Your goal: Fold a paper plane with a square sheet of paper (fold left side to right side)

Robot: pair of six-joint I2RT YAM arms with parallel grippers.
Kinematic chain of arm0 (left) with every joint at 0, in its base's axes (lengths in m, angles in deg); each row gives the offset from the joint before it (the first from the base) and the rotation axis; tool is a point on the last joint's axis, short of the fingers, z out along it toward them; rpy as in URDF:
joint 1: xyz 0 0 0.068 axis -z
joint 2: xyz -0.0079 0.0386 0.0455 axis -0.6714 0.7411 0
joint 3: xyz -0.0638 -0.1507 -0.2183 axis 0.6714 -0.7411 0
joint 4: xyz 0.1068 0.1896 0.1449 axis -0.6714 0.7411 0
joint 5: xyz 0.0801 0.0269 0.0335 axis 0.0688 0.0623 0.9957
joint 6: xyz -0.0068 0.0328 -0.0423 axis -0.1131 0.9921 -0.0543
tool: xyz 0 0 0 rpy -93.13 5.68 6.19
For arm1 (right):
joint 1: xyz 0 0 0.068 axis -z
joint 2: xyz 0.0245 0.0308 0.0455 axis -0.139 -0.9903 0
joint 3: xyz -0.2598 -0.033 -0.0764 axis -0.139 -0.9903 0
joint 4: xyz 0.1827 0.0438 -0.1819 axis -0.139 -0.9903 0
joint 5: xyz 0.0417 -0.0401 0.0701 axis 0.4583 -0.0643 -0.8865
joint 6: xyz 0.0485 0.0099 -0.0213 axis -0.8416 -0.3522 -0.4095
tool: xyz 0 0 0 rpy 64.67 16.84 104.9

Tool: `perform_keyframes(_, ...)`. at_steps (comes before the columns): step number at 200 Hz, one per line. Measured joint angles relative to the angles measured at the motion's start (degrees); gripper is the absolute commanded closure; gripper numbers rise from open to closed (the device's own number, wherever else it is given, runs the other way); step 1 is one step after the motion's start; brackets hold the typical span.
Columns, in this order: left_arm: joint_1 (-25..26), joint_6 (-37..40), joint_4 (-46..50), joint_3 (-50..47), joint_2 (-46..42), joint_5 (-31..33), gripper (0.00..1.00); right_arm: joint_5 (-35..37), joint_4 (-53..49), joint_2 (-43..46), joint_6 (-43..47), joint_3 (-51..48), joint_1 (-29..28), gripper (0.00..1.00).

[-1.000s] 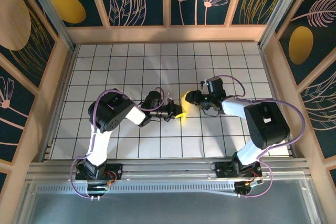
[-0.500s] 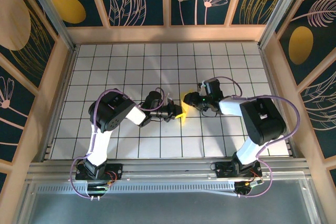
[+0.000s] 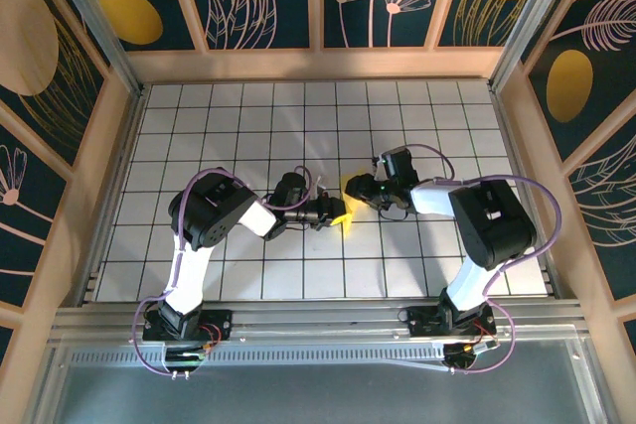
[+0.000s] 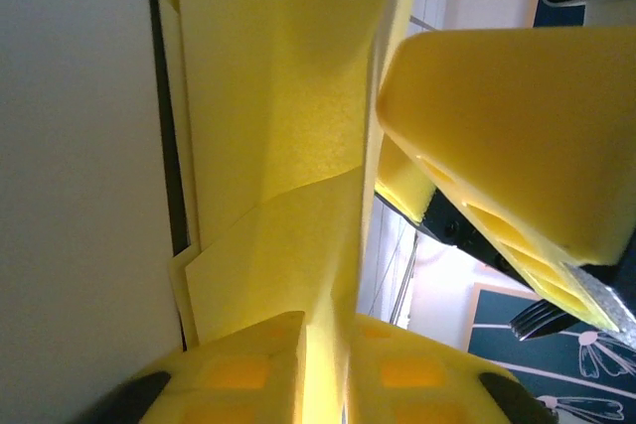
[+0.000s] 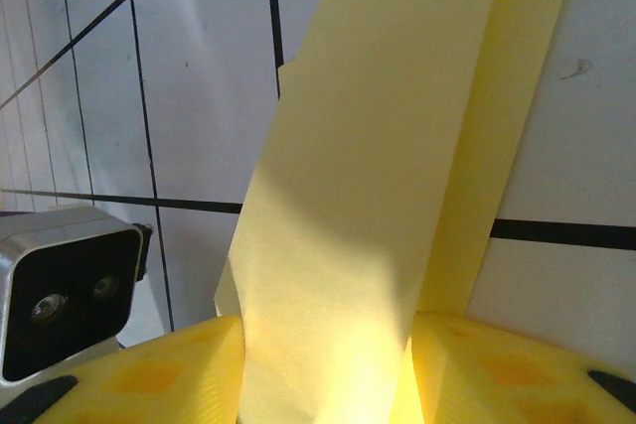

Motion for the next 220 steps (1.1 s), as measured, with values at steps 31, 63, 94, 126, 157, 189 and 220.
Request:
perform_keyframes(31, 0.0, 1.1, 0.7, 0.0, -0.8, 0.1, 0.73, 0.7, -1.9, -0.2, 0.1, 1.0, -0.2, 0.52)
perform_keyframes(63, -1.2, 3.2, 4.0, 0.0, -2.7, 0.9, 0.68, 1.3, -2.2, -0.2, 0.1, 1.1, -0.5, 0.53)
perform_keyframes(94, -2.2, 4.6, 7.0, 1.7, -2.9, 1.6, 0.68, 1.4, -2.2, -0.2, 0.3, 1.1, -0.5, 0.52)
perform_keyframes(126, -2.5, 6.3, 9.9, 3.4, -2.9, 1.2, 0.72, 1.7, -2.2, -0.2, 0.0, 1.1, -0.5, 0.52)
perform_keyframes(157, -2.5, 7.8, 11.2, 4.3, -2.9, 0.9, 0.79, 1.9, -2.3, -0.2, -0.2, 1.1, -0.5, 0.52)
perform_keyframes(189, -2.5, 9.2, 13.2, 5.3, -2.7, 1.6, 0.89, 1.9, -2.3, -0.2, -0.1, 1.1, -0.5, 0.52)
perform_keyframes(220, -2.5, 11.1, 15.6, 6.4, -2.6, 1.7, 0.94, 2.0, -2.4, -0.2, -0.2, 1.1, -0.5, 0.52)
